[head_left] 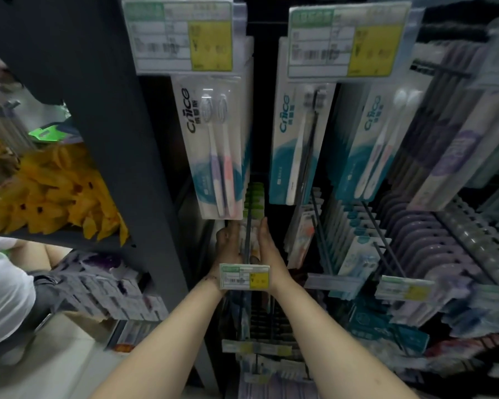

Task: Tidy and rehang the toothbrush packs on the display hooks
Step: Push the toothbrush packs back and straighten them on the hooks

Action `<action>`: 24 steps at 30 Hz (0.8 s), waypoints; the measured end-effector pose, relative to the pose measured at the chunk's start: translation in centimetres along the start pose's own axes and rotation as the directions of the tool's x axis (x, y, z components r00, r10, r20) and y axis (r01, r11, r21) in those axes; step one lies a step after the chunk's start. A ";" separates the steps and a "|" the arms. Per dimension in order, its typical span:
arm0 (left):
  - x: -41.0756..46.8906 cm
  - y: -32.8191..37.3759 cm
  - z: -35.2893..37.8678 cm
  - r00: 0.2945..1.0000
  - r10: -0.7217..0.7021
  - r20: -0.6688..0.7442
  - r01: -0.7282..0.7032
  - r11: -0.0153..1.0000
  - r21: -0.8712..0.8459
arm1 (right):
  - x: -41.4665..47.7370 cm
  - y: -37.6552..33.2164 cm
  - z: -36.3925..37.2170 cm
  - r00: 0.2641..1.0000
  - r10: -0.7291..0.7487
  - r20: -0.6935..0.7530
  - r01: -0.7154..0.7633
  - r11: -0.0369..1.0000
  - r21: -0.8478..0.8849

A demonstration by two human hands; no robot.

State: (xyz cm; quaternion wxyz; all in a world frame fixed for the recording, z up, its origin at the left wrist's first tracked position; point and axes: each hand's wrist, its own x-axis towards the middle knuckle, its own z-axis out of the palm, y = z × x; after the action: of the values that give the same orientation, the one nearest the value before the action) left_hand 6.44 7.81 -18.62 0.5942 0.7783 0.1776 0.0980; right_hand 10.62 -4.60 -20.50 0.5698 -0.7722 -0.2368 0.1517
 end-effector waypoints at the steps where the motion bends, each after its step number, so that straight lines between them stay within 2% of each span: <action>1: 0.0 0.0 -0.2 0.999 -0.036 -0.005 0.036 0.999 0.028 | 0.1 0.0 -0.3 1.000 -0.001 -0.010 0.001 1.000 -0.023; 4: 0.2 -0.4 -0.6 0.996 -0.088 0.002 0.088 0.989 0.116 | 0.0 -0.4 -0.3 1.000 -0.017 -0.008 0.017 1.000 -0.018; 7: 0.0 -0.6 -1.1 1.000 0.003 0.016 -0.006 0.976 0.217 | -1.0 -1.9 0.4 0.994 0.113 -0.010 -0.113 0.991 -0.077; 8: -0.1 -0.8 -1.1 0.999 0.033 0.016 -0.036 0.967 0.252 | -1.7 -2.4 0.2 0.992 0.129 0.005 -0.127 0.980 -0.151; 10: -0.7 -1.5 -1.4 0.995 0.091 0.028 -0.095 0.953 0.287 | -2.4 -2.2 -0.1 0.990 0.127 -0.061 -0.141 0.926 -0.351; 12: -1.6 -2.0 -1.6 0.987 0.143 0.075 -0.162 0.902 0.401 | -3.2 -1.9 -0.6 0.990 0.106 -0.097 -0.139 0.877 -0.460; 14: -2.9 -1.9 -1.6 0.995 0.063 0.080 -0.096 0.850 0.518 | -3.9 -1.7 -1.1 0.990 0.103 -0.098 -0.140 0.820 -0.554; 16: -4.0 -1.6 -1.4 1.000 -0.007 0.018 -0.005 0.807 0.590 | -4.8 -1.7 -1.7 0.994 0.071 -0.087 -0.111 0.726 -0.679; 17: -4.6 -1.4 -1.4 1.000 -0.019 0.010 0.008 0.765 0.644 | -5.4 -1.7 -2.0 0.995 0.040 -0.088 -0.091 0.687 -0.721; 21: -7.0 -1.2 -0.7 0.995 0.008 0.104 -0.096 0.447 0.889 | -8.2 -1.4 -3.7 0.998 -0.004 -0.064 -0.047 0.642 -0.765; 24: -8.9 -0.8 1.0 0.989 0.015 0.148 -0.140 0.436 0.889 | -10.3 -1.2 -5.2 0.999 0.044 -0.022 -0.043 0.572 -0.819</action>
State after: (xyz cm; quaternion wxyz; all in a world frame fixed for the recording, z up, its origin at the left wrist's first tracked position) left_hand -1.48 3.61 -19.10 0.0966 0.9862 0.1313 -0.0299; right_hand 4.35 -14.00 -18.13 0.1448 -0.9535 -0.2614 0.0394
